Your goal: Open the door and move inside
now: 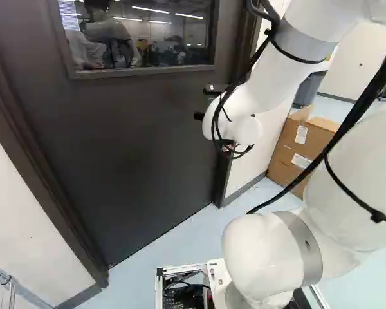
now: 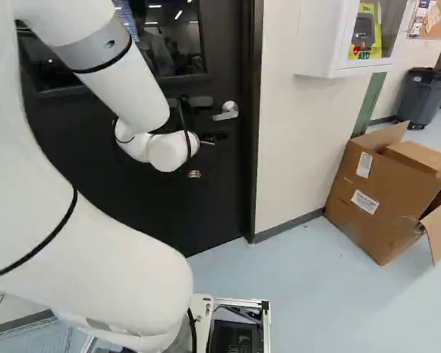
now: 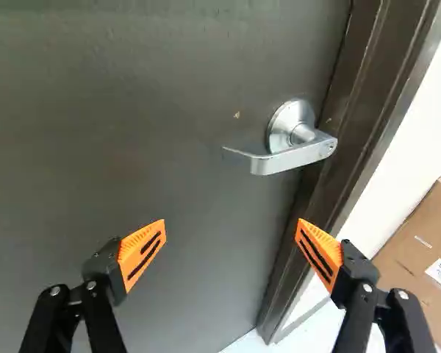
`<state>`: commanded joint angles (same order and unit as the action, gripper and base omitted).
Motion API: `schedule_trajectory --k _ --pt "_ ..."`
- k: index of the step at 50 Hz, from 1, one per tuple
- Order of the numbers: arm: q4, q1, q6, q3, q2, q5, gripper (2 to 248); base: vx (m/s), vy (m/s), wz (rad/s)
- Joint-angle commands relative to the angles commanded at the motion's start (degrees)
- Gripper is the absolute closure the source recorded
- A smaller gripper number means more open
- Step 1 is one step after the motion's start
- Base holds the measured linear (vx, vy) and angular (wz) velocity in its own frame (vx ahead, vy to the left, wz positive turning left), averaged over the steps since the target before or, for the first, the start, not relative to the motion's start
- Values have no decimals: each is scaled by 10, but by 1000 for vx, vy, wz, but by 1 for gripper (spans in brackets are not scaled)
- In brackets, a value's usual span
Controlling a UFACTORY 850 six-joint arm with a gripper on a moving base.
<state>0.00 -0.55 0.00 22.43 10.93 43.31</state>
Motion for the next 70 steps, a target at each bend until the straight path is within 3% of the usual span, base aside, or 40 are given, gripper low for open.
schedule_trajectory --k 41,70 --pt "0 0 0 14 46 0 3 0 0 0" --pt "0 -5 0 55 23 0 3 0 0 0"
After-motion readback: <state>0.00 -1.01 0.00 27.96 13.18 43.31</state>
